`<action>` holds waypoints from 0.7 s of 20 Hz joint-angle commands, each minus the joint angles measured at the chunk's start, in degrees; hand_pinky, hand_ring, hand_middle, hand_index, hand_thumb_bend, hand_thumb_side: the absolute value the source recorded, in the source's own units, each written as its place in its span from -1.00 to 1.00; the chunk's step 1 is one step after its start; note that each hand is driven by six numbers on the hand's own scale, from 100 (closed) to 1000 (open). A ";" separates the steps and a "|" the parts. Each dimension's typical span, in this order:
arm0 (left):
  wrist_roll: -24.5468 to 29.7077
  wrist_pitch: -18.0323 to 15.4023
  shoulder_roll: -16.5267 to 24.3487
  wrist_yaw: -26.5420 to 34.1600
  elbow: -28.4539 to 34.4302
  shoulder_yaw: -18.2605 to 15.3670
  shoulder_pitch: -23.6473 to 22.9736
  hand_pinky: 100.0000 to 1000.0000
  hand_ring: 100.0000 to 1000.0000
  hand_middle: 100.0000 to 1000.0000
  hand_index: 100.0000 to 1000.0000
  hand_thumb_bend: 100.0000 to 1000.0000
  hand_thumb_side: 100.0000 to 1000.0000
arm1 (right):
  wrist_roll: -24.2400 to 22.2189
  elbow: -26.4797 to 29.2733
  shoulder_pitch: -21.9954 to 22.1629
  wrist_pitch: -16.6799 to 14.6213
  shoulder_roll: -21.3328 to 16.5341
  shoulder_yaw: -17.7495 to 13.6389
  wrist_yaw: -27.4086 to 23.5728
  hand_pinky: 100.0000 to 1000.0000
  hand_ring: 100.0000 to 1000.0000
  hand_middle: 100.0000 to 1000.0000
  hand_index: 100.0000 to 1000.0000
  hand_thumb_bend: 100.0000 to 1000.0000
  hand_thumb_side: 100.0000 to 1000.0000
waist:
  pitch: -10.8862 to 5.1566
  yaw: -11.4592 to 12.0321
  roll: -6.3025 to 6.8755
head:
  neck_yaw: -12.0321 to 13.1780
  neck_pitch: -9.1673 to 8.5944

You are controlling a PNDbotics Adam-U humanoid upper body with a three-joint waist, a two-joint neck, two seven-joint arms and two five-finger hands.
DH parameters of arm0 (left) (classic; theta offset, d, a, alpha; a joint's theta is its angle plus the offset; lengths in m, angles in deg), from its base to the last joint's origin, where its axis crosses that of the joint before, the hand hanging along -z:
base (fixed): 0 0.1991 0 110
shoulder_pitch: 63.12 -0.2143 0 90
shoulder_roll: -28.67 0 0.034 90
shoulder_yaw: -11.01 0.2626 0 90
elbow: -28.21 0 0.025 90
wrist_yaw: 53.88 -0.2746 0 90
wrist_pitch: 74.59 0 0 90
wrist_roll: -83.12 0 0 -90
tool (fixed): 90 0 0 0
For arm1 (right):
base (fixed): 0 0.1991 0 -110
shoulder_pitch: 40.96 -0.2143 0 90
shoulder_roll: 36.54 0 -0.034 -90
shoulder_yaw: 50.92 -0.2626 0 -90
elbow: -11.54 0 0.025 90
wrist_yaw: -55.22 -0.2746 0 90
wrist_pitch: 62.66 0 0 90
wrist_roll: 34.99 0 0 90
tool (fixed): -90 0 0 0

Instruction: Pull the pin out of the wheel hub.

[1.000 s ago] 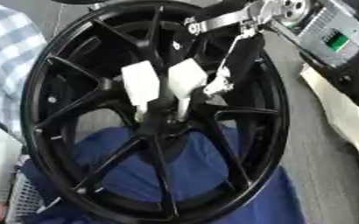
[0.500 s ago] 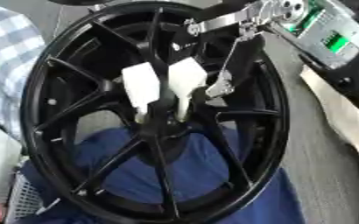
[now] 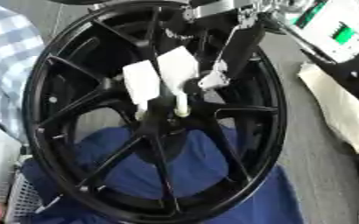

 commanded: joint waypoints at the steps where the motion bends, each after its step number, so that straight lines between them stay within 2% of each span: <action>1: -0.51 -0.03 0.76 0.26 0.97 -0.85 -0.01 0.56 0.51 0.41 0.50 0.03 -0.18 | 1.28 2.09 -1.26 2.13 -2.04 -1.86 -1.78 0.57 0.17 -0.40 -0.17 -0.78 -0.57 | -1.85 -0.12 0.50 | -0.23 0.00; 3: -0.59 -0.08 0.71 0.27 0.97 -0.91 -0.01 0.56 0.51 0.41 0.50 0.03 -0.18 | 1.84 2.71 -1.32 2.89 -2.53 -2.39 -2.40 0.57 0.17 -0.40 -0.17 -0.78 -0.57 | -2.07 -0.28 0.60 | -0.29 0.04; 5: -0.69 -0.14 0.76 0.23 0.97 -1.00 -0.05 0.56 0.50 0.41 0.50 0.04 -0.19 | 3.06 3.37 -1.36 3.52 -3.39 -4.27 -4.07 0.58 0.16 -0.41 -0.17 -0.89 -0.64 | -2.30 -0.75 0.78 | -0.05 0.15; 9: -0.87 -0.22 0.83 0.08 0.97 -1.17 -0.22 0.56 0.50 0.41 0.50 0.04 -0.19 | 8.48 5.09 0.66 4.11 -7.78 -12.33 -11.41 0.60 0.17 -0.41 -0.16 -1.00 -0.77 | -2.34 -1.89 1.22 | 0.71 -0.15; 11: -1.01 -0.37 0.87 -0.14 0.97 -1.39 -0.37 0.56 0.50 0.41 0.50 0.04 -0.19 | 12.38 5.95 4.72 3.65 -12.55 -17.69 -15.29 0.61 0.17 -0.41 -0.15 -1.00 -0.82 | -2.08 -2.22 1.42 | 1.34 -0.95; 14: -1.36 -0.57 0.83 -0.40 0.97 -1.75 -0.70 0.56 0.50 0.41 0.50 0.04 -0.19 | 19.84 7.14 15.86 1.55 -20.94 -27.08 -19.62 0.62 0.18 -0.40 -0.14 -1.00 -0.88 | -1.59 -2.37 1.74 | 2.30 -2.48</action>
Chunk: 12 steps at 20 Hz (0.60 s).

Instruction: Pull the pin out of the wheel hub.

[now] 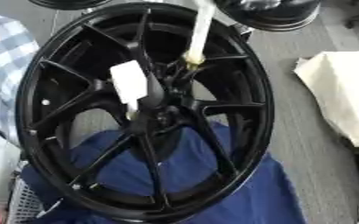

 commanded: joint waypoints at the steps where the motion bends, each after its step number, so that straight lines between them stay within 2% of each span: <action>1: -0.51 -0.23 0.84 -0.36 0.97 -1.01 0.01 0.56 0.50 0.40 0.50 0.04 -0.19 | 7.49 1.71 7.20 -2.14 -9.13 -10.14 -4.46 0.63 0.18 -0.39 -0.13 -1.00 -0.92 | -0.91 -0.14 0.50 | 0.96 -1.77; 3: -0.75 -0.37 0.80 -0.50 0.97 -1.21 -0.10 0.56 0.50 0.40 0.50 0.04 -0.19 | 13.24 0.26 14.90 -4.14 -11.36 -17.38 -5.65 0.64 0.20 -0.37 -0.10 -1.00 -0.99 | -0.63 -0.31 0.87 | 1.64 -2.39; 4: -0.82 -0.44 0.80 -0.56 0.97 -1.26 -0.07 0.56 0.50 0.40 0.50 0.04 -0.19 | 15.86 -1.02 18.07 -5.04 -12.02 -20.38 -4.41 0.65 0.21 -0.36 -0.08 -1.00 -1.00 | -0.46 -0.38 0.99 | 1.90 -2.78; 7: -0.91 -0.56 0.65 -0.60 0.97 -1.29 0.11 0.56 0.51 0.40 0.50 0.04 -0.19 | 21.43 -4.99 24.64 -8.34 -11.79 -26.33 0.52 0.66 0.26 -0.31 -0.02 -1.00 -1.00 | -0.12 -0.66 1.22 | 2.51 -3.60; 8: -0.94 -0.54 0.55 -0.57 0.97 -1.29 0.10 0.56 0.51 0.40 0.50 0.04 -0.19 | 22.12 -6.55 26.42 -8.83 -11.47 -27.22 2.99 0.72 0.42 -0.10 0.21 -1.00 -1.00 | -0.10 -0.78 1.33 | 2.73 -3.71; 9: -0.96 -0.49 0.48 -0.55 0.97 -1.29 0.03 0.56 0.51 0.40 0.50 0.03 -0.19 | 21.69 -7.99 27.91 -9.24 -11.04 -27.93 5.79 0.84 0.65 0.38 0.58 -0.81 -0.76 | -0.10 -0.85 1.42 | 2.84 -3.71; 10: -0.99 -0.42 0.49 -0.54 0.97 -1.29 -0.07 0.56 0.51 0.40 0.50 0.04 -0.19 | 20.58 -9.44 29.08 -9.63 -10.70 -28.44 8.86 0.93 0.80 0.61 0.76 -0.70 -0.42 | -0.09 -0.86 1.48 | 2.82 -3.52; 12: -1.01 -0.36 0.52 -0.57 0.97 -1.29 -0.15 0.56 0.51 0.40 0.50 0.04 -0.19 | 18.40 -11.96 30.19 -10.47 -9.86 -29.31 13.34 1.00 0.93 0.72 0.87 -0.73 -0.18 | -0.04 -0.79 1.56 | 2.33 -2.98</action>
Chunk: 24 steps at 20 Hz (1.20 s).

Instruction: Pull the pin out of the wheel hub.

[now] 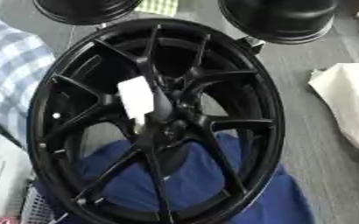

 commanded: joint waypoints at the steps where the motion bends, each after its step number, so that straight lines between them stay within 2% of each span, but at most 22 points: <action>1: -0.19 -0.02 0.96 -0.13 0.97 -0.69 0.10 0.56 0.51 0.40 0.50 0.04 -0.20 | -2.11 -3.30 0.40 -1.40 -0.81 -2.77 5.74 1.00 0.94 0.73 0.88 -0.78 -0.11 | -0.88 0.04 -0.05 | -0.61 0.05; 5: -0.73 -0.37 0.95 -0.46 0.97 -0.75 0.37 0.56 0.50 0.39 0.50 0.04 -0.21 | -0.90 -3.54 0.62 -2.03 0.03 -3.82 5.26 0.98 0.89 0.70 0.85 -0.97 0.09 | -0.66 0.09 -0.08 | -1.31 0.34; 7: -0.74 -0.28 0.94 -0.40 0.97 -0.54 0.56 0.56 0.50 0.39 0.49 0.04 -0.21 | 1.44 -2.03 0.29 -2.26 0.05 -3.77 4.56 0.97 0.88 0.70 0.84 -0.93 0.05 | -0.44 0.16 -0.15 | -1.53 0.43; 10: -0.64 -0.18 1.00 -0.32 0.97 -0.40 0.66 0.56 0.50 0.39 0.49 0.04 -0.21 | 4.18 -0.58 -0.46 -1.03 -0.01 -3.26 4.24 1.00 0.92 0.76 0.87 -0.65 -0.25 | -0.13 0.27 -0.27 | -1.78 0.24; 11: -0.62 -0.19 1.02 -0.30 0.97 -0.40 0.68 0.56 0.50 0.39 0.49 0.04 -0.21 | 4.75 -0.26 -0.75 -0.42 0.00 -3.08 4.31 1.00 0.91 0.76 0.86 -0.64 -0.26 | -0.05 0.34 -0.31 | -1.81 0.13; 12: -0.60 -0.20 1.00 -0.28 0.97 -0.39 0.70 0.56 0.50 0.39 0.49 0.04 -0.21 | 5.30 0.36 -1.16 -0.06 0.14 -2.81 4.06 0.95 0.81 0.61 0.78 -0.66 -0.30 | 0.05 0.44 -0.37 | -1.92 -0.06; 13: -0.59 -0.19 0.97 -0.25 0.97 -0.37 0.73 0.56 0.50 0.39 0.49 0.04 -0.21 | 5.82 1.14 -1.49 0.12 0.30 -2.46 3.41 0.95 0.80 0.58 0.76 -0.67 -0.30 | 0.12 0.51 -0.41 | -1.98 -0.18; 15: -0.49 -0.14 0.84 -0.13 0.97 -0.22 0.93 0.56 0.50 0.39 0.49 0.10 -0.22 | 6.72 4.89 -2.34 -1.04 0.79 -1.09 0.66 0.89 0.65 0.39 0.65 -0.82 -0.42 | 0.29 0.71 -0.36 | -2.16 -0.55; 16: -0.39 -0.12 0.84 -0.09 0.97 -0.11 1.11 0.56 0.50 0.39 0.49 0.04 -0.21 | 6.85 7.71 -2.73 -2.19 1.07 0.03 -1.45 0.88 0.61 0.33 0.61 -0.90 -0.43 | 0.34 0.83 -0.29 | -2.20 -0.64; 19: 0.07 -0.21 1.03 -0.11 0.97 0.27 1.73 0.56 0.50 0.39 0.49 0.04 -0.21 | 5.45 16.45 -4.40 -4.12 2.04 3.95 -8.62 0.87 0.55 0.24 0.53 -1.00 -0.46 | 0.33 1.23 -0.04 | -2.10 -0.76; 21: 0.41 -0.25 1.04 -0.17 0.97 0.51 2.09 0.56 0.50 0.39 0.49 0.04 -0.21 | 3.54 21.26 -6.00 -3.80 3.05 6.34 -12.70 0.88 0.53 0.20 0.51 -1.00 -0.47 | 0.27 1.36 0.11 | -2.01 -0.51; 24: 0.72 -0.27 0.98 -0.19 0.97 0.73 2.30 0.56 0.50 0.39 0.49 0.05 -0.21 | 1.94 25.74 -8.31 -2.43 4.51 8.66 -16.05 0.88 0.51 0.16 0.48 -1.00 -0.51 | 0.26 1.47 0.23 | -2.19 -0.91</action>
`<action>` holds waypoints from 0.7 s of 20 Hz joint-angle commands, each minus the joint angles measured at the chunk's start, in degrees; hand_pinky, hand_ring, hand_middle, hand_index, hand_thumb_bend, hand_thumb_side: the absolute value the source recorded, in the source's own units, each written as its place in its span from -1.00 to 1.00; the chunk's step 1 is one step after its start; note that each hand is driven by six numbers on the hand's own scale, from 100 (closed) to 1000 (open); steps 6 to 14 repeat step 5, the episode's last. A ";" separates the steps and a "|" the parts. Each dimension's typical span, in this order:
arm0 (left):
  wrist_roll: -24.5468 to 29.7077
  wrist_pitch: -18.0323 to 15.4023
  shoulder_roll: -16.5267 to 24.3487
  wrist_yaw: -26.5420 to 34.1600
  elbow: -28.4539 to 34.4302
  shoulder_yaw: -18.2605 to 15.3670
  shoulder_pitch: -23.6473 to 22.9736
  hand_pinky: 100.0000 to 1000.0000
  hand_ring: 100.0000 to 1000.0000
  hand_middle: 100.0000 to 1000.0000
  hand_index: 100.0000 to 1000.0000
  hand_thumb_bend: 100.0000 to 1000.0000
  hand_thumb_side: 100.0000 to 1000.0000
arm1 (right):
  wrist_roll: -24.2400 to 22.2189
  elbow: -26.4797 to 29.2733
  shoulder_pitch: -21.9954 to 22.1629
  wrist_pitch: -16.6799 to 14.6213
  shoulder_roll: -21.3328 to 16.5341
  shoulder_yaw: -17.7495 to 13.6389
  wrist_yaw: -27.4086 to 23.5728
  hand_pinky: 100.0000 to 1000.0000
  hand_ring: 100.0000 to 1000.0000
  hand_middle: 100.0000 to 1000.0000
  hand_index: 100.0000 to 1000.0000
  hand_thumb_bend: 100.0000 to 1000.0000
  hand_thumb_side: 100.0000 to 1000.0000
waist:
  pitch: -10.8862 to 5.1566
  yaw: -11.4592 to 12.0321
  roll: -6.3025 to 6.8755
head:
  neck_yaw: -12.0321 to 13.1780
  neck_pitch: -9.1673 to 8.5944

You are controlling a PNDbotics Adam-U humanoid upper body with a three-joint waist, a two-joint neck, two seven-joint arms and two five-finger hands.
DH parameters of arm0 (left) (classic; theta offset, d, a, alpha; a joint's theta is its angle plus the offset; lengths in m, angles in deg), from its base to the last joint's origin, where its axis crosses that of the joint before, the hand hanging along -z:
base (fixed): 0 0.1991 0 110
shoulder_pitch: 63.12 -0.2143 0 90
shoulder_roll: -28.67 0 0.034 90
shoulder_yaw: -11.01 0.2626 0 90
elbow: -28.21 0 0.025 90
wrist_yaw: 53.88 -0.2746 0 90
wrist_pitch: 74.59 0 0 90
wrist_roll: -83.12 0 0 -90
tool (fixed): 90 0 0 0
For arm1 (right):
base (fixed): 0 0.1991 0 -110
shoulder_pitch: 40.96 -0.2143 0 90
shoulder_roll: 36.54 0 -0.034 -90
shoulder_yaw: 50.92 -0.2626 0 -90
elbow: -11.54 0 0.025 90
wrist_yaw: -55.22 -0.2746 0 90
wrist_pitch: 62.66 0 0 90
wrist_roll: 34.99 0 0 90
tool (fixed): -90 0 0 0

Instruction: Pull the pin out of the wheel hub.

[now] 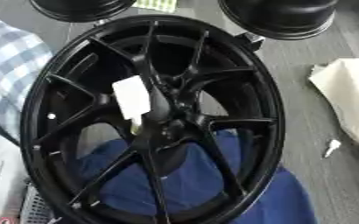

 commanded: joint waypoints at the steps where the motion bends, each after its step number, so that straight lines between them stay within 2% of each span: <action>1: 0.43 -0.11 0.97 0.10 0.97 -0.01 0.70 0.56 0.50 0.39 0.49 0.05 -0.21 | -1.53 5.31 -2.20 1.06 0.03 1.92 -3.94 0.88 0.50 0.15 0.48 -1.00 -0.51 | -1.00 0.10 0.13 | -0.11 -1.11; 5: 0.55 -0.21 0.98 0.06 0.97 0.08 0.90 0.56 0.50 0.39 0.49 0.06 -0.21 | -2.38 6.97 -4.12 2.88 1.41 3.66 -6.80 0.86 0.48 0.13 0.46 -1.00 -0.48 | -0.98 0.32 0.22 | 0.10 -2.20; 14: 0.55 -0.21 0.98 0.06 0.97 0.08 0.90 0.56 0.50 0.39 0.49 0.06 -0.21 | -2.38 6.97 -4.12 2.88 1.41 3.66 -6.80 0.86 0.48 0.13 0.46 -1.00 -0.48 | -0.98 0.32 0.22 | 0.10 -2.20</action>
